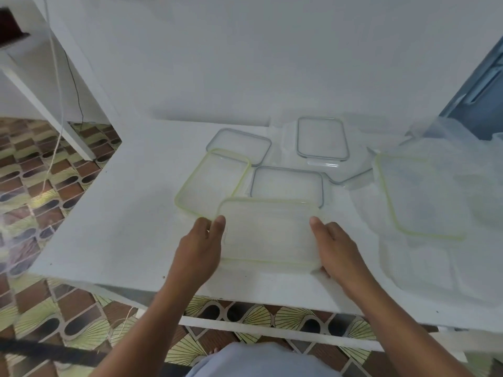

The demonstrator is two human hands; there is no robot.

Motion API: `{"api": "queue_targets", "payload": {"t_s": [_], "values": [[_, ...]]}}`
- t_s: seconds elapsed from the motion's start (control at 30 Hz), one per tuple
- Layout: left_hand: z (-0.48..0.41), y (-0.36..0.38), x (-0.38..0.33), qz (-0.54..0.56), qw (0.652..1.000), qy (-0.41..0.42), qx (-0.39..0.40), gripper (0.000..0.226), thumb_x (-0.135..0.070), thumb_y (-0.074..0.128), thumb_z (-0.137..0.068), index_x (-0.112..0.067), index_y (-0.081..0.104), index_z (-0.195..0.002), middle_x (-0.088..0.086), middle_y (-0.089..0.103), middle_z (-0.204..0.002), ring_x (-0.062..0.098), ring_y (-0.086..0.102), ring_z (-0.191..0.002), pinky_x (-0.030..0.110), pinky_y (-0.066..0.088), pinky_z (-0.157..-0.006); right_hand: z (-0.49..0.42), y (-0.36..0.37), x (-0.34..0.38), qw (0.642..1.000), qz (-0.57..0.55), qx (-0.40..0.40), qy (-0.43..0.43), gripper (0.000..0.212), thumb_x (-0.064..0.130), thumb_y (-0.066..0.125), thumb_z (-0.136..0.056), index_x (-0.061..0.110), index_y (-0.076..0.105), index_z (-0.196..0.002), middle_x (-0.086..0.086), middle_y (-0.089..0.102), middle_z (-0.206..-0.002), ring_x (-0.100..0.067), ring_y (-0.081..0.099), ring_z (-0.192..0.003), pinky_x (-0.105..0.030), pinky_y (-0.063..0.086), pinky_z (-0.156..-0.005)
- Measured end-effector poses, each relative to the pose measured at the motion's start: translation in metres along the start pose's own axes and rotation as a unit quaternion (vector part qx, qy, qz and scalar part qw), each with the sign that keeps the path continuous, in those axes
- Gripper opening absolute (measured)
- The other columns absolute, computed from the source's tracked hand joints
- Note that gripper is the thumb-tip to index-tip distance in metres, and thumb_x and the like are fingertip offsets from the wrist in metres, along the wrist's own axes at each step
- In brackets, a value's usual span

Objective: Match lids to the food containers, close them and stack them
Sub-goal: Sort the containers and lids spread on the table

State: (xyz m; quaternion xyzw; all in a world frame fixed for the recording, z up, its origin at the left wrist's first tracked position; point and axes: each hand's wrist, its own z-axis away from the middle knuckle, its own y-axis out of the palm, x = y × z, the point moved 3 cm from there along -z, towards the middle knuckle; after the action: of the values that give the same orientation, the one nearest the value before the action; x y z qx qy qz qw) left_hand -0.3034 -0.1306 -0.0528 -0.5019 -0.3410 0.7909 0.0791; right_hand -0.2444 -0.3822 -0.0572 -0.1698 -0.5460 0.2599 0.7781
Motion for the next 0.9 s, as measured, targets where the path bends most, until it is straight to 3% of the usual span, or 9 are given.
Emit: {"api": "queue_targets", "payload": {"t_s": [0.13, 0.27, 0.37, 0.53, 0.7, 0.83, 0.9], "values": [[0.006, -0.009, -0.002, 0.055, 0.998, 0.016, -0.032, 0.054, -0.056, 0.041, -0.104, -0.008, 0.046, -0.079, 0.000, 0.048, -0.069, 0.020, 0.044, -0.065, 0.038, 0.035, -0.063, 0.006, -0.003, -0.001, 0.997, -0.076, -0.007, -0.014, 0.056, 0.066, 0.039, -0.095, 0.014, 0.036, -0.073, -0.002, 0.043, -0.069, -0.019, 0.044, -0.062, -0.034, 0.037, -0.061], [0.013, -0.029, -0.012, 0.095, 0.991, 0.049, -0.074, 0.060, -0.058, 0.042, -0.102, -0.001, 0.050, -0.087, 0.003, 0.046, -0.069, 0.020, 0.043, -0.063, 0.040, 0.034, -0.062, 0.004, -0.011, 0.006, 0.991, -0.131, 0.014, -0.016, 0.079, 0.079, 0.041, -0.087, 0.000, 0.044, -0.089, -0.004, 0.043, -0.073, -0.017, 0.041, -0.061, -0.032, 0.033, -0.057], [0.015, -0.041, -0.018, 0.090, 0.989, 0.066, -0.101, 0.063, -0.059, 0.039, -0.103, 0.001, 0.051, -0.089, 0.012, 0.048, -0.071, 0.022, 0.044, -0.065, 0.040, 0.034, -0.062, -0.001, -0.015, 0.024, 0.991, -0.120, 0.014, -0.051, 0.088, 0.087, 0.038, -0.078, 0.001, 0.046, -0.092, -0.005, 0.046, -0.074, -0.019, 0.042, -0.064, -0.036, 0.034, -0.060], [0.008, -0.057, -0.016, 0.088, 0.985, 0.059, -0.140, 0.060, -0.056, 0.038, -0.104, -0.001, 0.046, -0.083, 0.001, 0.043, -0.066, 0.018, 0.041, -0.062, 0.039, 0.032, -0.061, -0.013, -0.006, 0.054, 0.990, -0.093, 0.023, -0.099, 0.068, 0.081, 0.038, -0.086, 0.014, 0.034, -0.072, 0.004, 0.038, -0.062, -0.020, 0.040, -0.060, -0.038, 0.036, -0.061], [-0.027, -0.094, -0.015, 0.097, 0.977, 0.070, -0.176, 0.054, -0.050, 0.041, -0.106, -0.004, 0.043, -0.079, -0.001, 0.043, -0.065, 0.020, 0.041, -0.062, 0.039, 0.033, -0.061, -0.032, 0.015, 0.099, 0.985, 0.004, -0.030, -0.167, 0.060, 0.066, 0.033, -0.098, 0.017, 0.039, -0.065, -0.001, 0.050, -0.054, -0.033, 0.059, -0.059, -0.043, 0.051, -0.062], [-0.087, -0.130, -0.010, 0.106, 0.976, 0.063, -0.179, 0.048, -0.046, 0.042, -0.106, -0.007, 0.050, -0.079, -0.001, 0.051, -0.072, 0.023, 0.047, -0.070, 0.041, 0.037, -0.067, -0.059, 0.044, 0.160, 0.973, 0.077, -0.071, -0.207, 0.058, 0.053, 0.030, -0.104, 0.016, 0.041, -0.061, -0.003, 0.052, -0.058, -0.023, 0.053, -0.061, -0.036, 0.037, -0.055], [-0.123, -0.148, -0.006, 0.106, 0.976, 0.061, -0.178, 0.046, -0.045, 0.042, -0.106, -0.008, 0.057, -0.083, 0.000, 0.056, -0.078, 0.025, 0.051, -0.076, 0.042, 0.039, -0.072, -0.081, 0.063, 0.190, 0.971, 0.098, -0.074, -0.203, 0.059, 0.050, 0.028, -0.106, 0.015, 0.045, -0.062, -0.002, 0.053, -0.062, -0.023, 0.051, -0.064, -0.036, 0.035, -0.060]]}}
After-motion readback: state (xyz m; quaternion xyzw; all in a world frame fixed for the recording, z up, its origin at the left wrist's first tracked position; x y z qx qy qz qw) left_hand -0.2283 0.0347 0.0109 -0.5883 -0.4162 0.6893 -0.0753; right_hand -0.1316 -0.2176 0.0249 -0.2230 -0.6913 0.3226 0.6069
